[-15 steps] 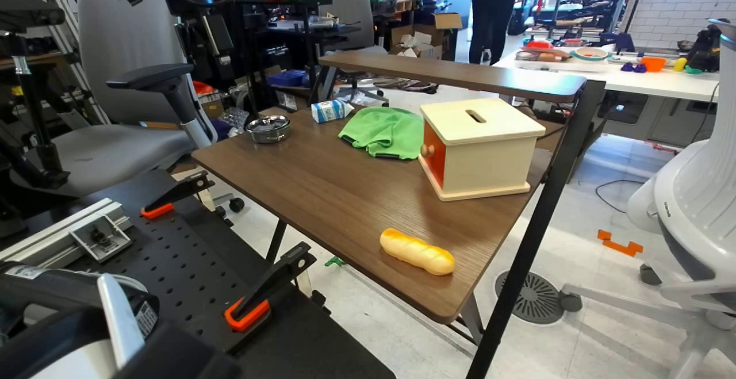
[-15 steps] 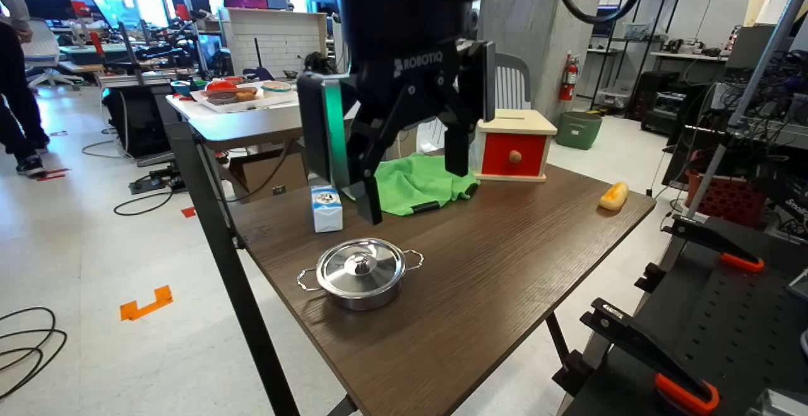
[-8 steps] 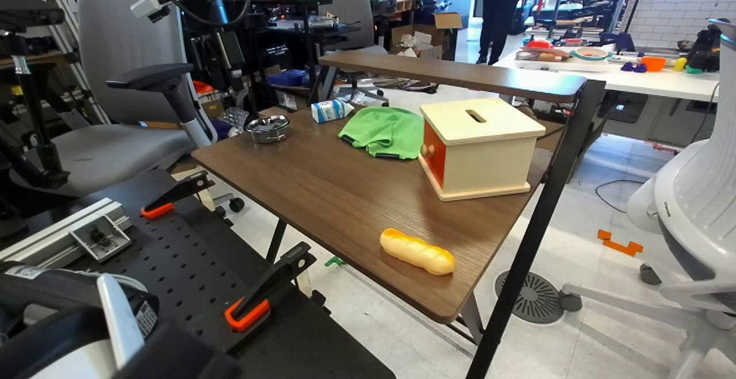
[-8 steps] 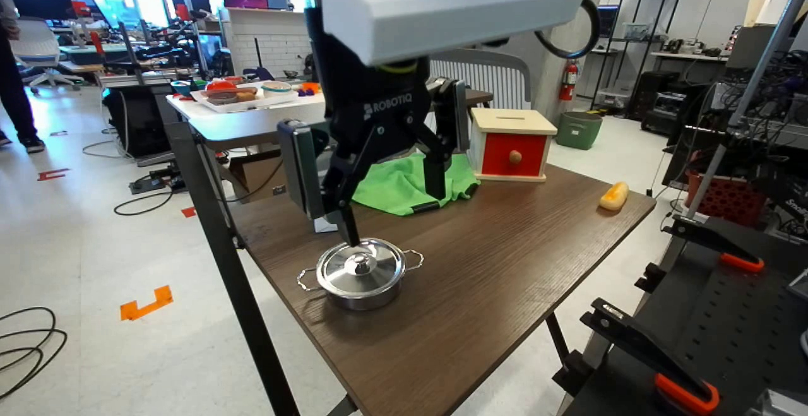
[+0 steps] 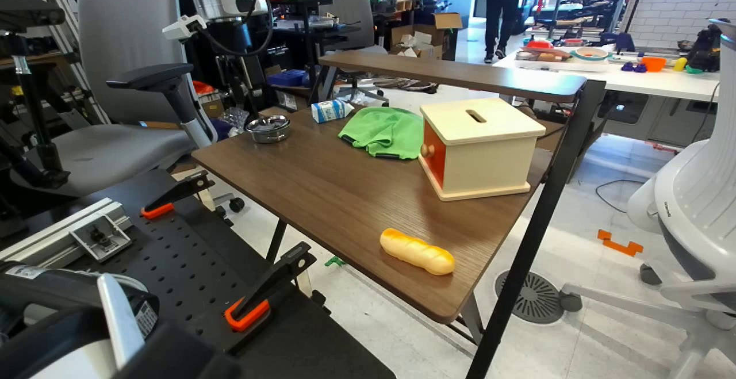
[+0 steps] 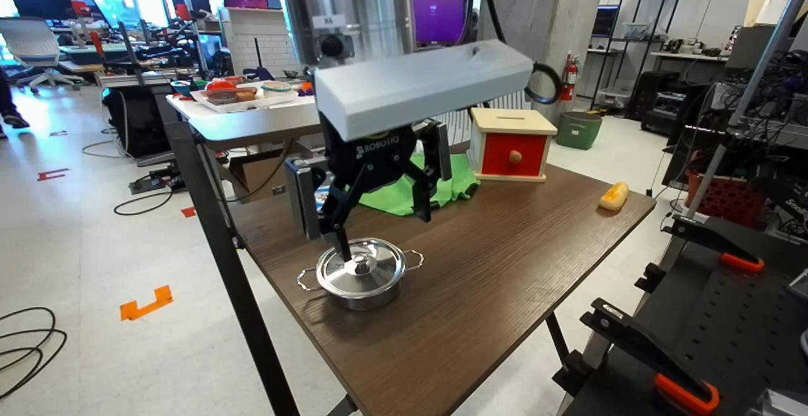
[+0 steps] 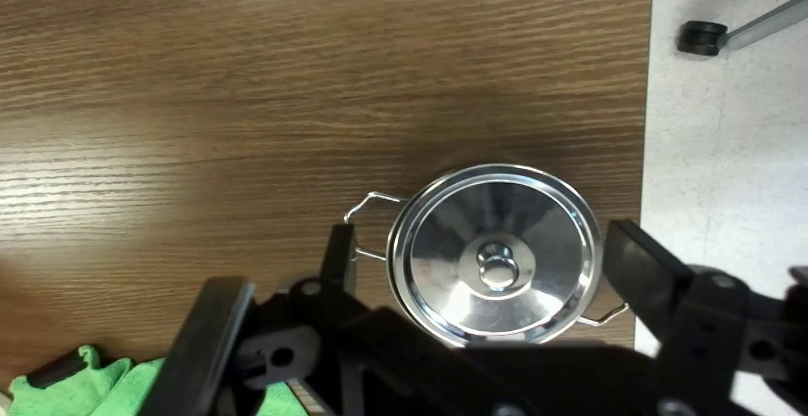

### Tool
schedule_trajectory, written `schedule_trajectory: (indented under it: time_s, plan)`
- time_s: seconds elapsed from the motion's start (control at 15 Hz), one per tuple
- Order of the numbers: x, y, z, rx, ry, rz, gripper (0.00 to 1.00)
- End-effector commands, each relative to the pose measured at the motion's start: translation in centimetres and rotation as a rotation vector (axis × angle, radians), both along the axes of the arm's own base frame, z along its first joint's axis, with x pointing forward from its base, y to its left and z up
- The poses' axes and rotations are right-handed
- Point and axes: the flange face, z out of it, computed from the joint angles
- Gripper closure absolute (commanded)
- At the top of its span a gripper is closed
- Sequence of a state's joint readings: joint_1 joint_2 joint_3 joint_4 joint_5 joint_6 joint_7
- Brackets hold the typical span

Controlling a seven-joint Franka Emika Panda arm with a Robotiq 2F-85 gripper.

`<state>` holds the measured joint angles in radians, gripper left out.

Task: Remove the lid from the pot and put it on the table

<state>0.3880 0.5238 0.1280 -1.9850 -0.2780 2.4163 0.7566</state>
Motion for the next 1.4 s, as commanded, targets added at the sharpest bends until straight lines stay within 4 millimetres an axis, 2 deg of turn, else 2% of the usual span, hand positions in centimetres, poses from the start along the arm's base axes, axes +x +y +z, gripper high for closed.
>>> schedule_trajectory:
  time_s: [0.0, 0.73, 0.8, 0.87, 1.0, 1.2, 1.33]
  plan:
    - [1.1, 1.0, -1.2, 0.038, -0.014, -0.012, 0.00]
    - [2.2, 0.6, -3.5, 0.076, 0.008, -0.064, 0.00]
    - [2.3, 0.5, -3.7, 0.077, 0.010, -0.071, 0.03]
    - [2.4, 0.4, -3.8, 0.077, 0.011, -0.077, 0.27]
    - [2.6, 0.0, -4.1, 0.077, 0.013, -0.092, 0.29]
    - [3.3, -1.0, -4.4, 0.067, 0.016, -0.115, 0.53]
    - [3.7, -1.6, -4.4, 0.052, 0.014, -0.123, 0.66]
